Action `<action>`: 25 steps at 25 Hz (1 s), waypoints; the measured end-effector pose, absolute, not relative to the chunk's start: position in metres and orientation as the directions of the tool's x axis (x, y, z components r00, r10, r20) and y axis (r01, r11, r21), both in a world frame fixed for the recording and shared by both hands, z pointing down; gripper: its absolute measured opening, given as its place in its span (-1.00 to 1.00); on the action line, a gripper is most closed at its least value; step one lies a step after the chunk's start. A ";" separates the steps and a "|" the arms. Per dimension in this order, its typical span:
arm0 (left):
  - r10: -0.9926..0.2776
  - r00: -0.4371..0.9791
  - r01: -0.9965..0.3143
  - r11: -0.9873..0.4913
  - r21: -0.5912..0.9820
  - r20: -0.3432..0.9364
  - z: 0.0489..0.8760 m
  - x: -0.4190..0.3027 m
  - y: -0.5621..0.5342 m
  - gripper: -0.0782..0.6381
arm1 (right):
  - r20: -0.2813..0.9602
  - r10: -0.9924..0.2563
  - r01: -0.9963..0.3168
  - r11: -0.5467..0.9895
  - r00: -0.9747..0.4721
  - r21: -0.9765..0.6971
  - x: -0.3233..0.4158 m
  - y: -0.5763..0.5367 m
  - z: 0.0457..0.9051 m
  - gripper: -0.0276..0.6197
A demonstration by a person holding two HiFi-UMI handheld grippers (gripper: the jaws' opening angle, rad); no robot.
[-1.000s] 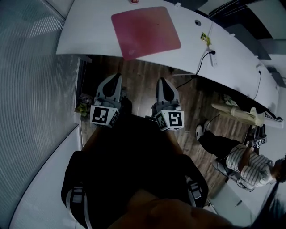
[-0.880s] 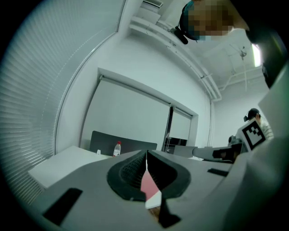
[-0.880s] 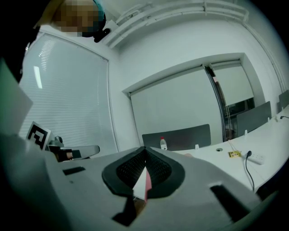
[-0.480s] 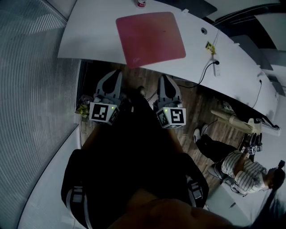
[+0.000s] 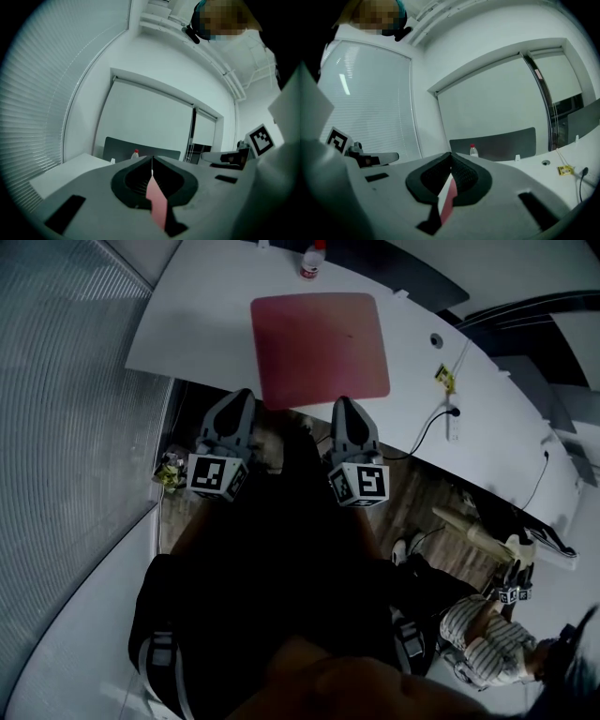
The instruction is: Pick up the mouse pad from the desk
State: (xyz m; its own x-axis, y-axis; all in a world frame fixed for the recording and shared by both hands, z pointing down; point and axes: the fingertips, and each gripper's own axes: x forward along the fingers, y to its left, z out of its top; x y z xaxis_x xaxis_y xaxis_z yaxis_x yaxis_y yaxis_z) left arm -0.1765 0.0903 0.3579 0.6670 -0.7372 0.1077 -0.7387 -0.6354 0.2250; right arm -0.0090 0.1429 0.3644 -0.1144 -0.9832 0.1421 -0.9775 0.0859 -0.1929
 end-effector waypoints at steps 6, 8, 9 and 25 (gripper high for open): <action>-0.785 0.605 -0.791 -0.575 0.207 0.133 0.367 -0.134 0.049 -0.75 | 0.162 -0.964 -0.967 0.182 -0.211 -0.178 0.036 0.096 0.373 -0.91; -0.794 0.595 -0.800 -0.567 0.199 0.128 0.371 -0.118 0.039 -0.75 | 0.177 -0.955 -0.963 0.210 -0.239 -0.168 0.055 0.082 0.378 -0.91; -0.799 0.588 -0.804 -0.560 0.200 0.128 0.372 -0.110 0.034 -0.75 | 0.178 -0.952 -0.961 0.221 -0.250 -0.167 0.064 0.075 0.379 -0.91; -0.846 0.486 -0.873 -0.456 0.174 0.219 0.406 -0.060 -0.003 -0.75 | 0.298 -0.903 -0.948 0.269 -0.310 -0.170 0.164 0.018 0.420 -0.91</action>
